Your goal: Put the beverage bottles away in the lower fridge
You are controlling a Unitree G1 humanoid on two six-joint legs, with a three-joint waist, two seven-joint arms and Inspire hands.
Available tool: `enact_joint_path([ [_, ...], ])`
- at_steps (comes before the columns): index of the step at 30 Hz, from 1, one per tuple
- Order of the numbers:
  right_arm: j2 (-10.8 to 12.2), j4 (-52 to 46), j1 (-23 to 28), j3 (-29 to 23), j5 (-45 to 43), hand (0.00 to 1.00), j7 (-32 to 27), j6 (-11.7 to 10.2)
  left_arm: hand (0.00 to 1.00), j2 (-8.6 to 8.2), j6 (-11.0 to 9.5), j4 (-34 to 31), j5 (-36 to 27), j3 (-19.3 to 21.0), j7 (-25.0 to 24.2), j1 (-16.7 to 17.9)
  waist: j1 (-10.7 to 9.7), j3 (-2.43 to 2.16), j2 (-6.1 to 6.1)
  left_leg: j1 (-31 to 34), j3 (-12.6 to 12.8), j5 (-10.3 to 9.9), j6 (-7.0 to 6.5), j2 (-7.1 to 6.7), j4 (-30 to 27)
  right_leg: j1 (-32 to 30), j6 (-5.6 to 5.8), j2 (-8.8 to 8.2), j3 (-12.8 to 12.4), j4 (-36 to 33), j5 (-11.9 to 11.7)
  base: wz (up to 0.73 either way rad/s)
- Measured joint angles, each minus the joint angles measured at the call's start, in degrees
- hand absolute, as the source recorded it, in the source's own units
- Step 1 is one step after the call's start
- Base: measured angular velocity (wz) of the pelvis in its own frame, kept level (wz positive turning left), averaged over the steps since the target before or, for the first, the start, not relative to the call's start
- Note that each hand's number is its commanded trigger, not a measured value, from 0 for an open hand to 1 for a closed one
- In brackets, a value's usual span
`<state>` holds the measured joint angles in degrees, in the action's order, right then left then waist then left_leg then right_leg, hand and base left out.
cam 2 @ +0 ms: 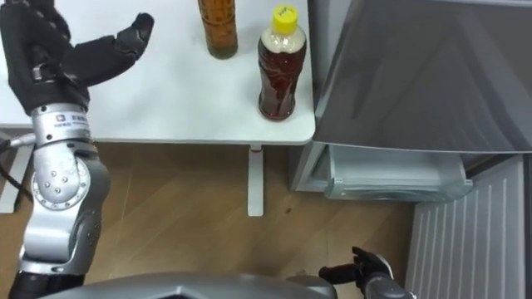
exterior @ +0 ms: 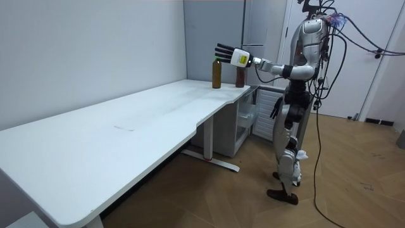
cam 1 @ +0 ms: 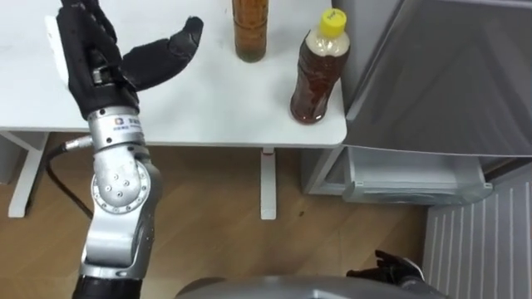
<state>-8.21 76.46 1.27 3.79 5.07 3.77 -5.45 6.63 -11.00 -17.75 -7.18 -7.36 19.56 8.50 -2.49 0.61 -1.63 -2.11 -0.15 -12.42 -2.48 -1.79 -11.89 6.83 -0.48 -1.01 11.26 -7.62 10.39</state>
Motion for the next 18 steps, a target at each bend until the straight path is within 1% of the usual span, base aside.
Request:
enact_joint_path([
  [2, -0.16, 0.05, -0.20, 0.05, -0.05, 0.00, 0.18, -0.01, 0.00, 0.46, 0.00, -1.06, -0.01, -0.83, -1.63, -0.01, -0.28, -0.13, 0.20, 0.00, -0.01, 0.00, 0.00, 0.03, 0.00, 0.00, 0.00, 0.00, -0.04, -0.03, 0.00, 0.00],
  [4, -0.27, 0.90, -0.74, 0.04, -0.20, 0.00, 0.59, -0.09, 0.00, 1.45, 0.00, -2.72, -0.10, -1.77, -3.72, -0.04, -1.00, -0.28, 0.42, -0.13, 0.11, 0.01, 0.01, 0.01, 0.00, 0.09, 0.00, 0.01, -0.08, -0.07, 0.00, 0.00],
  [7, -0.33, 1.43, -1.38, 0.04, -0.39, 0.00, 1.41, -0.11, 0.00, 2.29, 0.02, -4.71, -0.07, -3.17, -5.90, -0.06, -1.82, -0.30, 0.43, -0.36, 0.55, 0.05, 0.04, -0.01, 0.11, 0.20, 0.00, 0.04, -0.17, -0.07, 0.00, -0.03],
  [10, -0.35, 1.45, -1.70, 0.70, -0.37, 0.00, 2.03, -0.10, 0.00, 2.45, 0.17, -5.69, -0.08, -4.42, -8.63, -0.76, -2.34, -0.17, 0.22, -0.54, 1.34, 0.07, 0.06, 0.01, 0.21, 0.11, 0.00, 0.06, -0.38, -0.07, 0.00, -0.10],
  [13, -0.34, 1.46, -1.77, 0.77, -0.37, 0.00, 2.16, -0.10, 0.00, 2.45, 0.72, -5.82, -0.07, -5.07, -10.03, -1.75, -2.47, 0.04, -0.15, -0.55, 1.35, 0.09, 0.07, 0.06, 0.21, 0.00, 0.00, 0.08, -0.92, -0.06, 0.00, -0.05],
  [18, -0.33, 1.56, -1.79, 1.06, -0.37, 0.00, 2.23, -0.11, 0.00, 2.44, 0.74, -5.83, -0.07, -5.33, -11.63, -2.23, -2.49, -0.09, -0.44, -0.54, 1.52, 0.09, 0.05, 0.07, 0.26, -0.19, 0.00, 0.08, -1.49, -0.08, 0.00, -0.04],
])
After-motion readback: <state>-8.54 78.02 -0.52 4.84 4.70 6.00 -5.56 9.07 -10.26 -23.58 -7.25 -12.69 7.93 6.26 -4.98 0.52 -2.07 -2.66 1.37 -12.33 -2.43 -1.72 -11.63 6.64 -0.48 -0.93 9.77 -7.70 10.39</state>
